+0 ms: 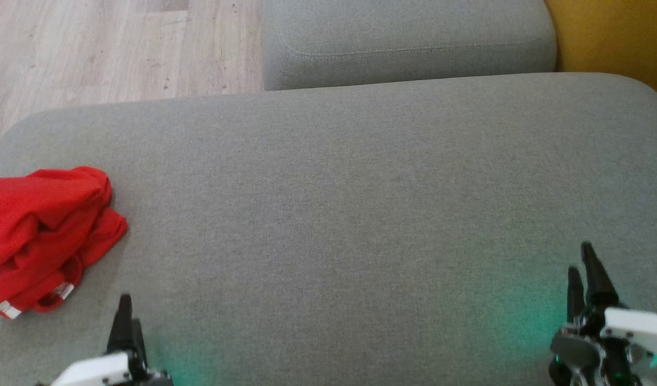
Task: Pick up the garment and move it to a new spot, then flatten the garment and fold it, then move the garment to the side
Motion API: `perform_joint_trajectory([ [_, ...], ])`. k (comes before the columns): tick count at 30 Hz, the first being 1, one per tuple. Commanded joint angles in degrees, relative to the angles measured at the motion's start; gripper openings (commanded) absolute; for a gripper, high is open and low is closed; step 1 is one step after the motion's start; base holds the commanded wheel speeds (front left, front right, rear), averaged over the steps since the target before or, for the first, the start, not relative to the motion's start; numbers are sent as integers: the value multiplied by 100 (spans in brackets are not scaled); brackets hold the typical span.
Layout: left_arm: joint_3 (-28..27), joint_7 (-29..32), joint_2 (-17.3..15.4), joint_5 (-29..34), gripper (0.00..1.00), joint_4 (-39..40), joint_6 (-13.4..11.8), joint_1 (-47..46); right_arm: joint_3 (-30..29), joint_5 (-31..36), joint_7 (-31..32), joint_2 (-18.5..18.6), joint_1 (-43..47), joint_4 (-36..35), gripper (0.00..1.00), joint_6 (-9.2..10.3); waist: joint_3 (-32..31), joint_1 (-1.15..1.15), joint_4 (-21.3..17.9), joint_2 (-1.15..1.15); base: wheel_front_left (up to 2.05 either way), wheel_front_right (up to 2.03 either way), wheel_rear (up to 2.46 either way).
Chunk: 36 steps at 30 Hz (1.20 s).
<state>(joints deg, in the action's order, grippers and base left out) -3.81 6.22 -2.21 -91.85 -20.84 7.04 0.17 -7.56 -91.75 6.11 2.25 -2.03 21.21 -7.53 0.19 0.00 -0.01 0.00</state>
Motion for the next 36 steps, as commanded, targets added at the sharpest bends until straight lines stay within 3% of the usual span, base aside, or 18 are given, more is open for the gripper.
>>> perform_joint_trajectory([
  [1,-10,-21,-21,16,100,159,2,-176,11,15,-8,19,-175,-181,100,0,1,0,0,0,0,0,0],
  [15,49,-267,-84,545,100,206,7,-230,250,405,-265,172,-239,-285,100,1,20,0,-2,0,0,0,0],
  [36,85,-624,-130,2376,100,288,14,-264,558,1880,-624,343,-341,-385,100,1,58,0,-20,0,0,0,0],
])
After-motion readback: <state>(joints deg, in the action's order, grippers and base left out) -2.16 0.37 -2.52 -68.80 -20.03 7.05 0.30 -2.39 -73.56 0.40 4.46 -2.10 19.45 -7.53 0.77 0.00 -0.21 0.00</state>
